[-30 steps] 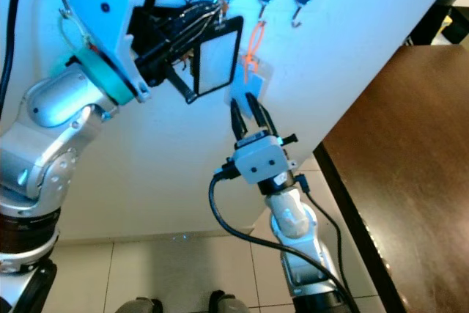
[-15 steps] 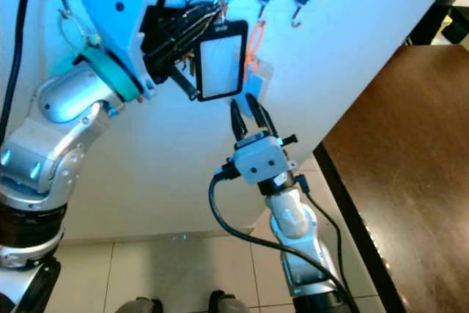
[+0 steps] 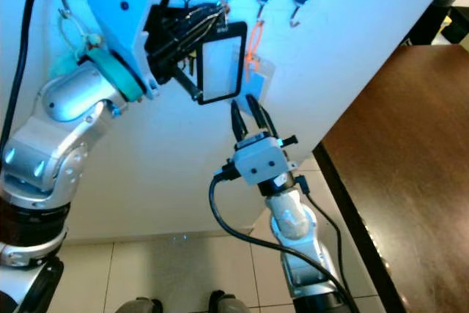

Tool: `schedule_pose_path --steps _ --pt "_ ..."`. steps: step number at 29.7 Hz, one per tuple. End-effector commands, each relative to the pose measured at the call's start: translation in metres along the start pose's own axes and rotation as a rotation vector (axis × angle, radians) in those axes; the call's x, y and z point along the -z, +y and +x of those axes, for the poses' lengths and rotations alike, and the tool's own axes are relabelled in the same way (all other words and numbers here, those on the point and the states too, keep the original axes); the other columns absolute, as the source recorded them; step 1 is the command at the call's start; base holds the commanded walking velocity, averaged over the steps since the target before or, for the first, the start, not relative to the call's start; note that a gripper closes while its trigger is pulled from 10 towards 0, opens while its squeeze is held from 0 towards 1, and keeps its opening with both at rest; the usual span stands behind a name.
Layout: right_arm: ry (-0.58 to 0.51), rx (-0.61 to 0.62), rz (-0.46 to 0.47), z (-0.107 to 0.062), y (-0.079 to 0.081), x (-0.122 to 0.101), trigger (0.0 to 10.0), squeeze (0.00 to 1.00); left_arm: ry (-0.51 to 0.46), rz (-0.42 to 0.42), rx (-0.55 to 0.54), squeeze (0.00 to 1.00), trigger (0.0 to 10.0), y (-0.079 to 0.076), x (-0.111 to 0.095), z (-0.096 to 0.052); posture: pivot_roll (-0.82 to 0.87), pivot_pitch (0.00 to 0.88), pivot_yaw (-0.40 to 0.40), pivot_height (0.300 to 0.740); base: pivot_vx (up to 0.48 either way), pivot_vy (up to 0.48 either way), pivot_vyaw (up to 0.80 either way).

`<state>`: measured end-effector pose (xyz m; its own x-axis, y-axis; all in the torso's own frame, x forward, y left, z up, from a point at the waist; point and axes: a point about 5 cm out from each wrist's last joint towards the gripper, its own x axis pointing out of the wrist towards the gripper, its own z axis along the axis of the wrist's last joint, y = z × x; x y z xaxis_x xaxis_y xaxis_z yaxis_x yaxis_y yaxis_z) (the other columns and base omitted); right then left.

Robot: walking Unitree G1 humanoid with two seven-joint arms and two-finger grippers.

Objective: Hang keys on a hook

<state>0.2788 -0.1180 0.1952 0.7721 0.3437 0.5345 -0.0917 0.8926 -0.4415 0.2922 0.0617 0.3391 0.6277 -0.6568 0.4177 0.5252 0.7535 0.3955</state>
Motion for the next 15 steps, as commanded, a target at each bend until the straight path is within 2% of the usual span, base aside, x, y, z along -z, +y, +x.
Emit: schedule_pose_path --steps 1,15 --pt "0.015 -0.008 -0.005 -0.005 0.002 0.004 10.0 0.0 -0.039 -0.007 0.041 0.0 10.0 -0.007 -0.006 -0.002 0.11 0.11 0.008 0.74 0.0 0.0 0.0" --pt "0.021 -0.011 -0.007 -0.006 0.003 0.005 10.0 0.0 -0.045 -0.019 0.088 0.0 10.0 -0.019 -0.005 -0.002 0.11 0.112 0.01 0.74 0.0 0.0 0.0"
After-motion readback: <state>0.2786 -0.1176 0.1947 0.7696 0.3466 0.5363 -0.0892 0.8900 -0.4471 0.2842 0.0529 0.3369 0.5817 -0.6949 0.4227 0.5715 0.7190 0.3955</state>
